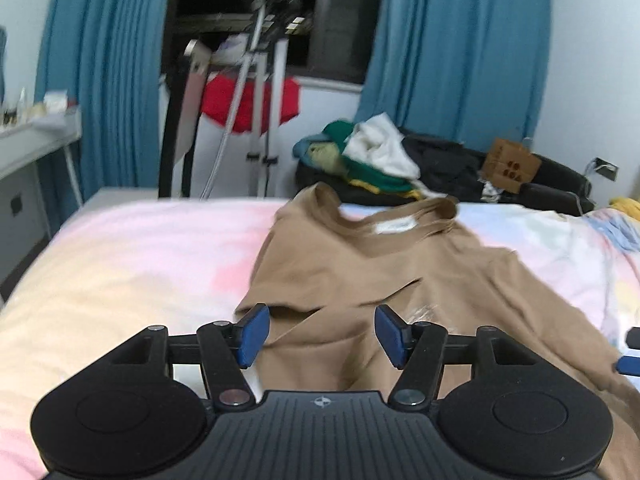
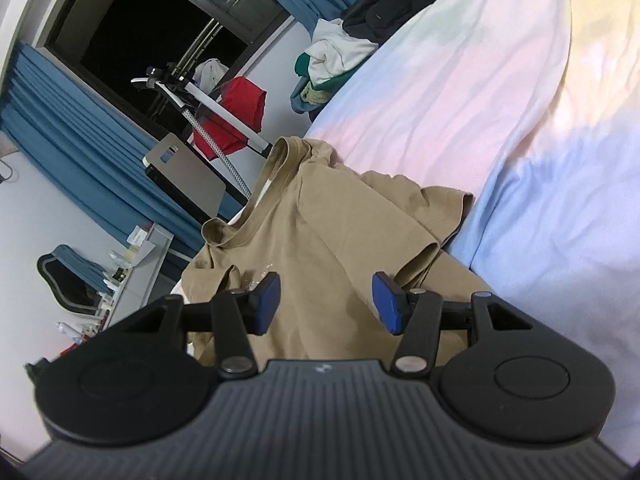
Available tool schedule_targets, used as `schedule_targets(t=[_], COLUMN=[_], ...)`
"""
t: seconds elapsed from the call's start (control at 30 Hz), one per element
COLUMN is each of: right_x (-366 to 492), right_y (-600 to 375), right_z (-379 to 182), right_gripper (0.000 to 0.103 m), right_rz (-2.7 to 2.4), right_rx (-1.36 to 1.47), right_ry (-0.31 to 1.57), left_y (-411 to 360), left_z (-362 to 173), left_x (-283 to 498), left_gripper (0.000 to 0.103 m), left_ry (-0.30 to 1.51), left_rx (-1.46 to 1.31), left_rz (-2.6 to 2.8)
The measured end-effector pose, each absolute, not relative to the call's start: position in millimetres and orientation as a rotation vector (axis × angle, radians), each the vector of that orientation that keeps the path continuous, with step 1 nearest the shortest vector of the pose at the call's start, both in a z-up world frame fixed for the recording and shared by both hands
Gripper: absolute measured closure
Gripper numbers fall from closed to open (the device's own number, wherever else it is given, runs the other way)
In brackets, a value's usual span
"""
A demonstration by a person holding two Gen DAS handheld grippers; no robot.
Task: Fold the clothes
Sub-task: 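Lower the T-shirt onto the bedspread with both grippers, laying it flat, then open both grippers and release the T-shirt, pulling back from it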
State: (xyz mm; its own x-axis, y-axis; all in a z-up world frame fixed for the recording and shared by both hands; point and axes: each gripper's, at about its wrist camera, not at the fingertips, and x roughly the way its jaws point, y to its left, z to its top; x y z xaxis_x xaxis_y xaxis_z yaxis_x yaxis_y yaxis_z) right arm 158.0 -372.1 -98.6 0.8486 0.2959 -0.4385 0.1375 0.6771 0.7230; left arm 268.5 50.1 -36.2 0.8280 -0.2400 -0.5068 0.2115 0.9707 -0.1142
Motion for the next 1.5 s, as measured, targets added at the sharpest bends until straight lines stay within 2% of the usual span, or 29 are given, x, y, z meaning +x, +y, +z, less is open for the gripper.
schedule_targets(t=[0.17,0.2,0.23,0.27,0.3,0.33,0.5,0.7,0.93,1.03,1.1,1.13,1.2,1.23,1.27,1.33,1.5], right_x=[159.8,160.0,160.5,161.1,161.5,162.0,162.6,159.1,158.3,159.1,160.1,160.3,160.7,160.3,159.6,158.7,156.1], right_y=[-366.0,-365.4,-364.0,-362.4,-361.2,-360.2,-357.5,-355.8,-340.8,-334.0,-328.9,-326.5,-321.6,-318.5,-315.3,-307.2,-279.8], right_z=[-97.4,-97.5,-97.7,-98.0,-98.5,-99.1,-98.8,-97.4,-93.5,-92.5,-91.1,-90.7,-90.2,-90.0,-89.9,-91.0,-97.3], right_gripper=[0.048,0.048,0.048,0.048,0.048,0.048,0.048,0.048,0.048,0.048,0.048,0.048,0.048,0.048,0.048,0.048,0.048], right_rz=[0.115,0.116,0.117,0.117,0.119,0.12,0.118,0.122,0.126,0.131,0.135,0.139,0.148,0.154,0.161,0.171,0.178], right_rx=[0.807,0.798,0.789,0.779,0.773,0.769,0.742,0.721,0.637,0.592,0.554,0.539,0.509,0.49,0.471,0.43,0.294], right_ry=[0.571,0.573,0.576,0.58,0.582,0.585,0.584,0.583,0.581,0.579,0.576,0.575,0.573,0.571,0.569,0.57,0.568], left_y=[64.7,66.1,67.2,68.5,69.5,69.7,91.4,164.2,225.6,233.6,234.4,235.9,239.0,241.1,239.6,229.9,185.0], left_z=[-47.0,-49.1,-50.5,-51.5,-52.1,-51.7,-21.4,14.3,-26.4,-36.0,-33.7,-32.3,-25.9,-20.2,-14.1,-1.8,21.0], left_x=[291.9,297.0,300.7,303.1,305.8,308.6,293.4,278.1,287.9,281.5,274.4,270.7,259.1,249.4,237.5,212.4,139.6], left_gripper=[0.041,0.042,0.048,0.065,0.078,0.101,0.102,0.102,0.102,0.102,0.099,0.092,0.084,0.073,0.057,0.043,0.027], left_ry=[0.579,0.585,0.587,0.589,0.594,0.608,0.538,0.477,0.645,0.646,0.638,0.651,0.664,0.657,0.648,0.635,0.622], left_rx=[-0.192,-0.211,-0.22,-0.225,-0.227,-0.221,-0.252,-0.287,-0.22,-0.226,-0.25,-0.271,-0.323,-0.346,-0.35,-0.327,-0.246], left_rz=[-0.174,-0.159,-0.148,-0.143,-0.138,-0.125,-0.095,0.07,0.343,0.332,0.311,0.305,0.281,0.262,0.247,0.227,0.178])
